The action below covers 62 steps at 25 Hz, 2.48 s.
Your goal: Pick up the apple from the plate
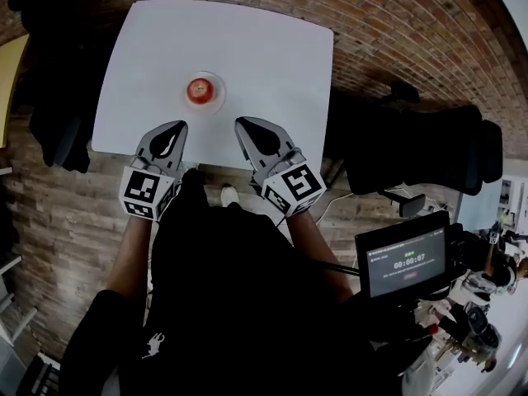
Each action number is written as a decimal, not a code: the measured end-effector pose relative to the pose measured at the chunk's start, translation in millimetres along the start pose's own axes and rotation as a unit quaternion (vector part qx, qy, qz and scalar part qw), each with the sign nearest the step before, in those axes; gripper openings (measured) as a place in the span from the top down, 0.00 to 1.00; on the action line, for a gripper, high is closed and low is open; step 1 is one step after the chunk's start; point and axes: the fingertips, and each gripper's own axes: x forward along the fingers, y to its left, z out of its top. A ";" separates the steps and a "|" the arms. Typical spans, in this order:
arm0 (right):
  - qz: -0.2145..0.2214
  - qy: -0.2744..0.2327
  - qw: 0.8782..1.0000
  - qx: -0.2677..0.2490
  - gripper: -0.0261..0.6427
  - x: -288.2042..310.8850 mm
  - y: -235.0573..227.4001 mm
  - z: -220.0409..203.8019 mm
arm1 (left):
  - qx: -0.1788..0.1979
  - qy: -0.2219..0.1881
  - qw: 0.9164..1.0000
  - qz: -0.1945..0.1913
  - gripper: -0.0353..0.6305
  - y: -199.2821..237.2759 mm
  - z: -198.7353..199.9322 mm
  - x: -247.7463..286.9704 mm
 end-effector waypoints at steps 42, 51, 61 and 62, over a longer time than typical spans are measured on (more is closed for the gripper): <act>-0.046 0.094 0.994 0.028 0.96 94.3 -38.1 -85.8 | 0.017 0.078 0.992 -0.102 0.94 67.5 -98.9 100.4; -0.058 0.103 0.992 0.043 0.96 87.3 -62.1 -107.5 | 0.024 0.091 0.989 -0.110 0.93 59.2 -121.0 131.3; -0.053 0.104 0.992 0.044 0.96 88.5 -60.8 -106.6 | 0.034 0.098 0.989 -0.102 0.70 61.1 -123.1 129.2; -0.053 0.105 0.992 0.043 0.96 88.8 -60.4 -106.6 | 0.037 0.099 0.989 -0.101 0.67 61.4 -124.3 129.3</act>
